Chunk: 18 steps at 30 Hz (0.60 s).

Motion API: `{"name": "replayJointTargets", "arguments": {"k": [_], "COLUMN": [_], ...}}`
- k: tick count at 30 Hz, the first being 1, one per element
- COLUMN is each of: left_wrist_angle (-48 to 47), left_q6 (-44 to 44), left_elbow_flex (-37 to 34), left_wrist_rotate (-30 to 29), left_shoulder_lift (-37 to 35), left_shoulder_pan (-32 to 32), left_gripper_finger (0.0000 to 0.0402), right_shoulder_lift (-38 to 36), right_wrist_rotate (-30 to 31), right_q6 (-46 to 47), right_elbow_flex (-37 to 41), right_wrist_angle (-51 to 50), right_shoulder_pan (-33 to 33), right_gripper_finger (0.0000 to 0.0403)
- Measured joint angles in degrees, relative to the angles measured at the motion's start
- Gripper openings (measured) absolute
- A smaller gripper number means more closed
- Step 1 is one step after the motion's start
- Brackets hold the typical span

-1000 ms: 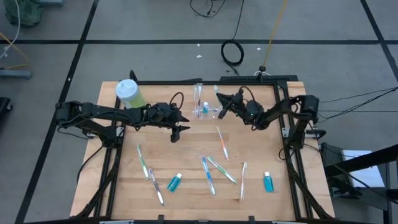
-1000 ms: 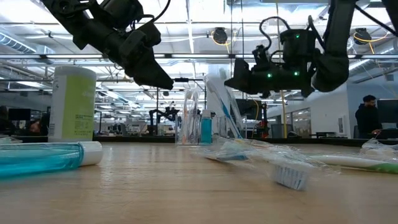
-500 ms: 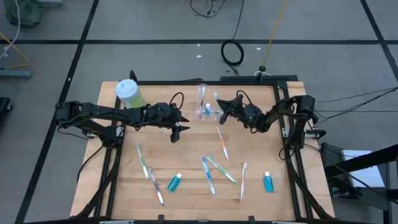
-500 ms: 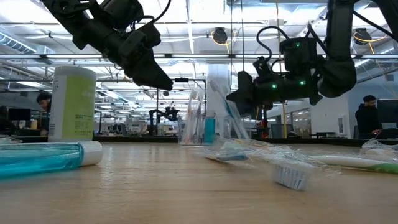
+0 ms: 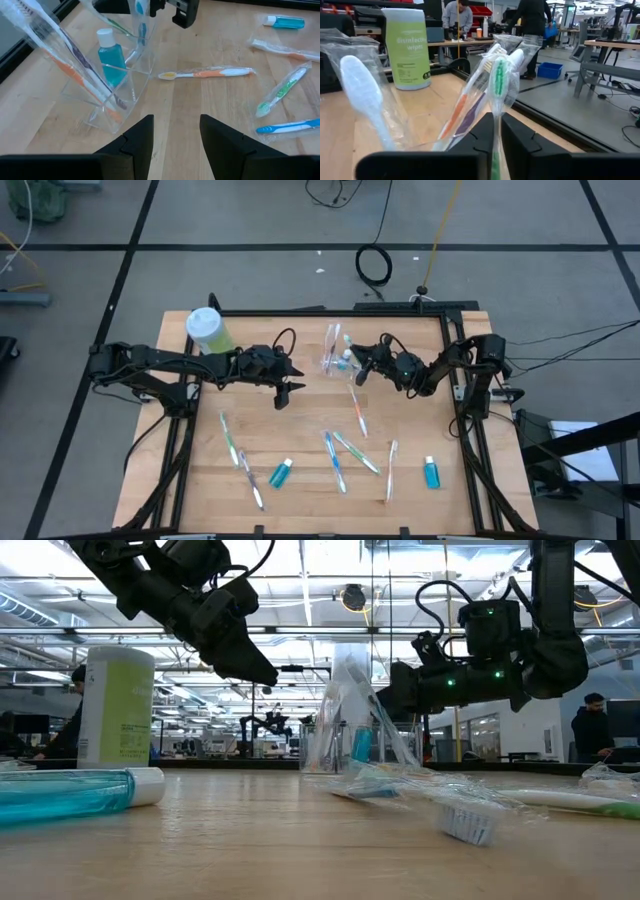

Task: Pick & Place toothbrushing station
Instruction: Put the top green toothbrush into the transparent organizer, then put the left green toothbrush into the transparent organizer

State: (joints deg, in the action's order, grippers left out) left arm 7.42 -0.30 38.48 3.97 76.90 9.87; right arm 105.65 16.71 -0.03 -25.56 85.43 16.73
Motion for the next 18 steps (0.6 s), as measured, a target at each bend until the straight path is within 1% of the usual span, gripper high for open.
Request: {"name": "replayJointTargets", "arguments": {"k": [3,6,9,14,18], "left_wrist_angle": [0.0,0.0,-0.86,-7.46,-15.66], "left_q6": [-0.03,-0.54,-3.33,-5.3,-10.94], "left_elbow_flex": [0.0,0.0,0.03,0.04,0.04], "left_wrist_rotate": [0.0,0.0,0.0,1.84,2.09], "left_shoulder_lift": [0.0,0.0,-0.01,-0.02,-0.02], "left_shoulder_pan": [0.0,0.0,0.0,-0.72,-3.34], "left_gripper_finger": [0.0163,0.0163,0.0163,0.0163,0.0163], "right_shoulder_lift": [0.0,0.0,0.0,-2.06,-7.43], "right_wrist_rotate": [0.24,2.85,4.46,4.26,4.26], "right_q6": [-0.02,0.54,1.2,-0.01,-4.99], "right_elbow_flex": [0.0,0.0,0.0,0.44,2.7], "right_wrist_angle": [0.0,0.01,0.02,0.1,-0.09], "right_shoulder_pan": [0.02,-0.04,-0.02,-1.15,-2.99], "right_gripper_finger": [0.0049,0.0071,0.0087,0.0102,0.0107]}}
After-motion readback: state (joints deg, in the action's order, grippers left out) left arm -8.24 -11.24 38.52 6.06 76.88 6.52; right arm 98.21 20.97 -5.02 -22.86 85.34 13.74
